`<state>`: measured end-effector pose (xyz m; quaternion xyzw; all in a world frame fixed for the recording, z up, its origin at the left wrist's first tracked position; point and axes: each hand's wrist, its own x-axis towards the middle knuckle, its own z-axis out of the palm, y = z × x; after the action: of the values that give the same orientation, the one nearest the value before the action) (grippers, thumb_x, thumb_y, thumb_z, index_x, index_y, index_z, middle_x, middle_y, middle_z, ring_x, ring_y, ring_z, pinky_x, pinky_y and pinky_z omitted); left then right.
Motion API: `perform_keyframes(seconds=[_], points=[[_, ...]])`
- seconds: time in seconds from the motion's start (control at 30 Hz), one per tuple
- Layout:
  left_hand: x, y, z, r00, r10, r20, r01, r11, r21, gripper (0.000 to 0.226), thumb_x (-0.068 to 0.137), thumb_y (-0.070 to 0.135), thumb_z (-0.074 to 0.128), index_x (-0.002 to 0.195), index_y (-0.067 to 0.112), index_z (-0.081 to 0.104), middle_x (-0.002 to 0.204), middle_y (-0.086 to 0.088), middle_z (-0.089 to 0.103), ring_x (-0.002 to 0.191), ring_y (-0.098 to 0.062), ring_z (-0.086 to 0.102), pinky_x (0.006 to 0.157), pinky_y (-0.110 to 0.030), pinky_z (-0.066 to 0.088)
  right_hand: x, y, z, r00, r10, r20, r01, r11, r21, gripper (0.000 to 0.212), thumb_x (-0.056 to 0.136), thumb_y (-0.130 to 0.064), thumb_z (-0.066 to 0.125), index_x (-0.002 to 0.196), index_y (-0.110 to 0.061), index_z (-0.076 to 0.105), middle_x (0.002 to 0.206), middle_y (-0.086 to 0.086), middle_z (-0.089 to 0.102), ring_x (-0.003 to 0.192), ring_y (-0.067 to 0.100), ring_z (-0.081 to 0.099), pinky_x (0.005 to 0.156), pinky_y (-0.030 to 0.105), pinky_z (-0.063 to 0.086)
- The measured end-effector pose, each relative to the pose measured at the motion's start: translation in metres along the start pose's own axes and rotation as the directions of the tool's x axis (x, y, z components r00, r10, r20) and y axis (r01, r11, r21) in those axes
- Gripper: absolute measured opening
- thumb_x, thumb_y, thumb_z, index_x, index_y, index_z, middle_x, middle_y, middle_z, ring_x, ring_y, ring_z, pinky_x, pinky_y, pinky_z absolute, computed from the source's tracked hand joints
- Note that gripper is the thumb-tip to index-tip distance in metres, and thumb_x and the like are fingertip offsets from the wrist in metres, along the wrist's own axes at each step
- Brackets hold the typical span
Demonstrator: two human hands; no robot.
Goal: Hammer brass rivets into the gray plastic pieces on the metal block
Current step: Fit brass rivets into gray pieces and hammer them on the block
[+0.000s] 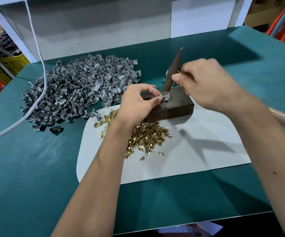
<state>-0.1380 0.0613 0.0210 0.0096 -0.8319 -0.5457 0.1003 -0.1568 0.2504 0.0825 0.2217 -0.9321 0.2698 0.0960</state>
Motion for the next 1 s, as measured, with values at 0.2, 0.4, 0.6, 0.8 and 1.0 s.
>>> perform_keyframes(seconds=[0.2, 0.4, 0.6, 0.8, 1.0], points=[[0.0, 0.0, 0.0, 1.0, -0.009, -0.006, 0.009, 1.0, -0.012, 0.008, 0.082, 0.002, 0.082, 0.084, 0.01, 0.078, 0.111, -0.002, 0.072, 0.102, -0.001, 0.069, 0.099, -0.026, 0.054, -0.008, 0.005, 0.011, 0.999, -0.006, 0.037, 0.01, 0.994, -0.105, 0.036, 0.104, -0.039, 0.052, 0.071, -0.024, 0.047, 0.076, 0.004, 0.058, 0.077, 0.035, 0.056, 0.069, 0.042, 0.048], [0.001, 0.0, 0.0, 1.0, -0.011, -0.016, 0.011, 1.0, 0.005, 0.006, 0.082, 0.006, 0.083, 0.085, 0.01, 0.08, 0.113, -0.002, 0.073, 0.099, 0.0, 0.069, 0.1, -0.025, 0.053, -0.002, 0.002, -0.001, 0.987, 0.039, -0.158, -0.055, 0.994, -0.098, 0.033, 0.101, -0.043, 0.053, 0.079, -0.019, 0.053, 0.068, 0.002, 0.054, 0.07, 0.037, 0.053, 0.062, 0.036, 0.041], [-0.001, 0.004, 0.0, 1.0, -0.016, -0.008, 0.016, 1.0, -0.001, 0.01, 0.083, 0.005, 0.083, 0.082, 0.013, 0.078, 0.113, -0.004, 0.072, 0.102, -0.008, 0.071, 0.103, -0.035, 0.054, -0.007, -0.009, 0.01, 0.999, 0.04, 0.031, -0.032, 0.972, -0.233, 0.024, 0.104, -0.042, 0.051, 0.097, -0.022, 0.063, 0.098, 0.011, 0.069, 0.092, 0.041, 0.062, 0.076, 0.042, 0.052], [0.0, 0.0, -0.001, 1.0, 0.005, -0.003, -0.005, 1.0, 0.021, 0.008, 0.082, 0.009, 0.084, 0.081, 0.016, 0.078, 0.104, 0.004, 0.072, 0.103, -0.006, 0.07, 0.102, -0.032, 0.053, -0.008, -0.015, 0.008, 0.981, -0.034, -0.192, 0.005, 0.989, -0.149, 0.029, 0.104, -0.042, 0.049, 0.109, -0.017, 0.063, 0.098, 0.013, 0.071, 0.091, 0.042, 0.064, 0.073, 0.042, 0.051], [0.001, 0.0, 0.0, 1.0, -0.002, -0.003, 0.002, 1.0, 0.013, 0.007, 0.082, 0.008, 0.083, 0.083, 0.012, 0.078, 0.109, -0.003, 0.072, 0.105, -0.011, 0.071, 0.103, -0.037, 0.054, -0.001, -0.01, 0.003, 0.996, 0.001, -0.085, -0.027, 0.952, -0.306, 0.026, 0.103, -0.045, 0.049, 0.099, -0.022, 0.063, 0.093, 0.014, 0.067, 0.076, 0.039, 0.053, 0.066, 0.038, 0.041]])
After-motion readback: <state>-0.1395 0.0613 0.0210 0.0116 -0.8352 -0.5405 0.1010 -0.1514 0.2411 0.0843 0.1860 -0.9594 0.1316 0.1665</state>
